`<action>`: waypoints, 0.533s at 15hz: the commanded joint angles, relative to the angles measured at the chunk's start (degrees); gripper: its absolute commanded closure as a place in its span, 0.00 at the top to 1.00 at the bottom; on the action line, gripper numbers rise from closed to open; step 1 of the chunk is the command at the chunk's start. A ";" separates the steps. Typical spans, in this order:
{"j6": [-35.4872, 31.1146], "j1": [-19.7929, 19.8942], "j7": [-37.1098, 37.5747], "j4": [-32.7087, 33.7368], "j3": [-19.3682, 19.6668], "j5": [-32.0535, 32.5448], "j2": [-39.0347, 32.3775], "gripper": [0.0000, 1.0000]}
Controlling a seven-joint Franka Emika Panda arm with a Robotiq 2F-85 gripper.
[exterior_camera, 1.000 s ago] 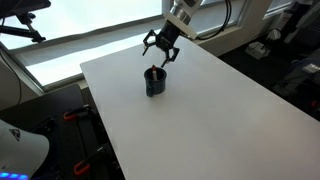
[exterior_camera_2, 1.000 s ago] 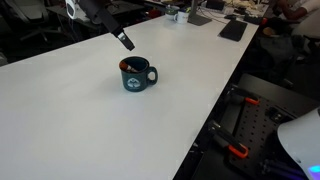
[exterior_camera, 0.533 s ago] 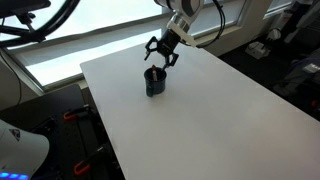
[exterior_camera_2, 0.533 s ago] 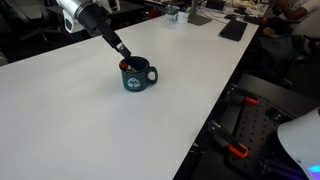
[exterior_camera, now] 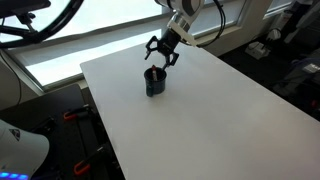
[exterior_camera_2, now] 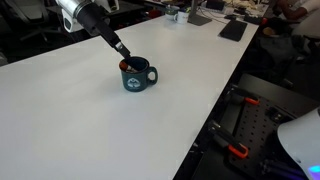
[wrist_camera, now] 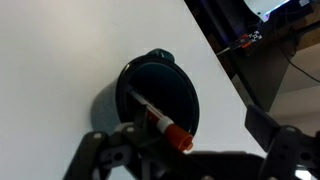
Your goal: Put the marker on the table
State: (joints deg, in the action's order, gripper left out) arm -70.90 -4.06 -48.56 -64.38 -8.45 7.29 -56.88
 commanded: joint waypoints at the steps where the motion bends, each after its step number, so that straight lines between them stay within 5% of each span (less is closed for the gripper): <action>1: 0.21 0.08 0.10 0.30 -0.21 0.12 -0.18 1.00; 4: 0.23 0.08 0.10 0.30 -0.21 0.12 -0.18 1.00; 5: 0.23 0.08 0.10 0.30 -0.21 0.12 -0.18 0.75; 8: 0.29 0.14 0.15 0.39 -0.19 0.07 -0.50 0.58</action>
State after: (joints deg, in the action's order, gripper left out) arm -70.89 -4.01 -48.56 -64.39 -8.45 7.28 -57.07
